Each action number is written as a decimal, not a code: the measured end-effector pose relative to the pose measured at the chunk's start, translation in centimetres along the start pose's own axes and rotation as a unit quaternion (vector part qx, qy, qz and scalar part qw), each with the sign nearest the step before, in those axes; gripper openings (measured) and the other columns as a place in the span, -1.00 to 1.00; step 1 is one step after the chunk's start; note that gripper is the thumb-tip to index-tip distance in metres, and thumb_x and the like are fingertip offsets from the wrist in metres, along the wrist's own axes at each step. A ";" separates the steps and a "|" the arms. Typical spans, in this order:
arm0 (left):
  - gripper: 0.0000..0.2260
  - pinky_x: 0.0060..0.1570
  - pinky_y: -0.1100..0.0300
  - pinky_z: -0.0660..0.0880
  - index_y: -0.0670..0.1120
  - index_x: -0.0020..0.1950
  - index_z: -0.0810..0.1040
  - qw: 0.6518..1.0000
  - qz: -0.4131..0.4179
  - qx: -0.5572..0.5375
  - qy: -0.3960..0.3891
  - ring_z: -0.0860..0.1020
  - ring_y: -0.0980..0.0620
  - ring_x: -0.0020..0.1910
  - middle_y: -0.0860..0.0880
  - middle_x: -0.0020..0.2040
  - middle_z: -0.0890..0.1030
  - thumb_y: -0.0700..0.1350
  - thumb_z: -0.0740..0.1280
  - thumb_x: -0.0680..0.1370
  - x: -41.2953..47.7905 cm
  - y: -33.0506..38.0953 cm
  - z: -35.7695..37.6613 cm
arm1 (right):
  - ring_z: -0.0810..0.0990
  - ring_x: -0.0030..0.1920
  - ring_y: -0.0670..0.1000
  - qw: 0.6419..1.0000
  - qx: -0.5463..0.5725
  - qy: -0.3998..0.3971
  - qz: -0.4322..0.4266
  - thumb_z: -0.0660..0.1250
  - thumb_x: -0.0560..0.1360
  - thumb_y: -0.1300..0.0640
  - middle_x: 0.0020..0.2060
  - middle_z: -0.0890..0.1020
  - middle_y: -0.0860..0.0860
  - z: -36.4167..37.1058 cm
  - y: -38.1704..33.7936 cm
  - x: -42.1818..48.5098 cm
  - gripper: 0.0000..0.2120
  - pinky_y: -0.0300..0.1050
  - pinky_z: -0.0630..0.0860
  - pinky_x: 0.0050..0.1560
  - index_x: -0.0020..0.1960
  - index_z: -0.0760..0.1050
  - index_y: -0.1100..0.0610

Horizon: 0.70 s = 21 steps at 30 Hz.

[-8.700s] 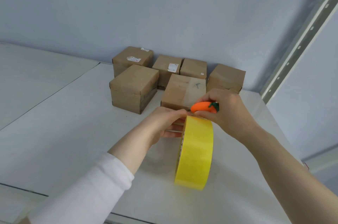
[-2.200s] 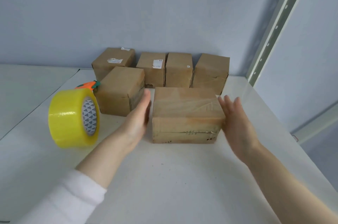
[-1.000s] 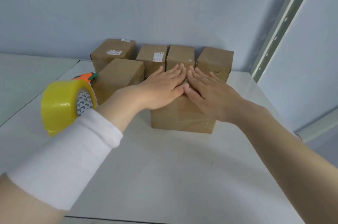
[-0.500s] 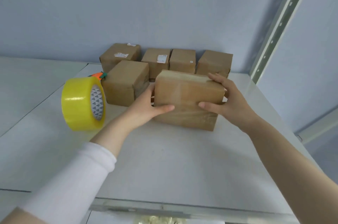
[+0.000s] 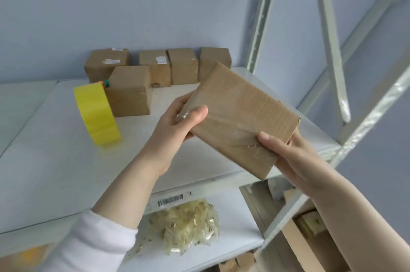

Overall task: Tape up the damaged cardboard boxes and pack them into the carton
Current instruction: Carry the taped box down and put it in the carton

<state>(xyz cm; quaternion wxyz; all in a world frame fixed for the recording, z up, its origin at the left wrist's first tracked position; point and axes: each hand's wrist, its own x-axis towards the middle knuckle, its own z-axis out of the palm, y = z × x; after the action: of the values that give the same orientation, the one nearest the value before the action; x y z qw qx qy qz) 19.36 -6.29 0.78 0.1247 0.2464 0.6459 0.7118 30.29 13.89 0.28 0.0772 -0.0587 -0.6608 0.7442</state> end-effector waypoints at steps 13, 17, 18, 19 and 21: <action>-0.48 -0.01 0.29 0.53 0.09 0.18 0.52 0.974 -0.079 -0.059 -0.204 0.59 0.20 0.06 0.13 0.07 0.64 0.21 0.42 0.26 -2.3 -2.9 13.9 | 0.64 0.07 0.00 0.965 0.105 0.239 -0.011 0.48 0.18 0.03 0.06 0.65 -0.03 -7.1 2.5 -14.5 -0.13 -0.20 0.59 -0.16 0.42 0.19 -0.08; -0.59 -0.18 0.38 0.52 0.07 0.15 0.53 0.957 -0.129 -0.068 -0.252 0.61 0.24 -0.04 0.14 0.00 0.66 0.14 0.41 0.34 -2.7 -5.2 20.2 | 0.63 0.10 0.05 0.947 0.124 0.295 0.005 0.52 0.18 0.04 0.15 0.61 0.06 -10.9 3.6 -18.8 -0.14 -0.11 0.61 -0.10 0.40 0.24 -0.07; -0.61 -0.13 0.33 0.52 0.07 0.16 0.52 0.953 -0.149 -0.063 -0.255 0.61 0.24 -0.04 0.12 0.04 0.65 0.13 0.41 0.37 -2.9 -6.1 22.0 | 0.62 0.11 0.05 0.938 0.120 0.325 0.005 0.56 0.18 0.05 0.18 0.58 0.06 -11.9 4.0 -19.7 -0.10 -0.07 0.61 -0.04 0.42 0.21 -0.08; -0.61 -0.05 0.24 0.52 0.06 0.21 0.50 0.952 -0.168 -0.051 -0.250 0.60 0.21 0.01 0.08 0.12 0.62 0.10 0.41 0.41 -3.1 -7.2 23.9 | 0.61 0.13 0.02 0.926 0.106 0.363 0.004 0.56 0.18 0.06 0.22 0.54 0.03 -13.0 4.5 -20.7 -0.05 -0.05 0.58 0.03 0.45 0.14 -0.11; -0.57 0.15 0.07 0.48 0.01 0.35 0.40 0.952 -0.200 -0.006 -0.230 0.50 0.14 0.16 0.00 0.33 0.47 0.04 0.35 0.51 -3.9 -9.1 27.7 | 0.55 0.11 -0.24 0.898 0.029 0.439 -0.017 0.54 0.21 0.10 0.22 0.41 -0.13 -15.2 5.8 -22.6 0.01 -0.24 0.55 0.05 0.48 0.01 -0.18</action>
<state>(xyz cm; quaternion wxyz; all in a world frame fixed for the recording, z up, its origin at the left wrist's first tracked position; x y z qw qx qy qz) 35.56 16.78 -7.70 0.4110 0.2682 0.6315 0.6003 55.13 23.67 -7.58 0.3736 -0.3662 -0.5389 0.6602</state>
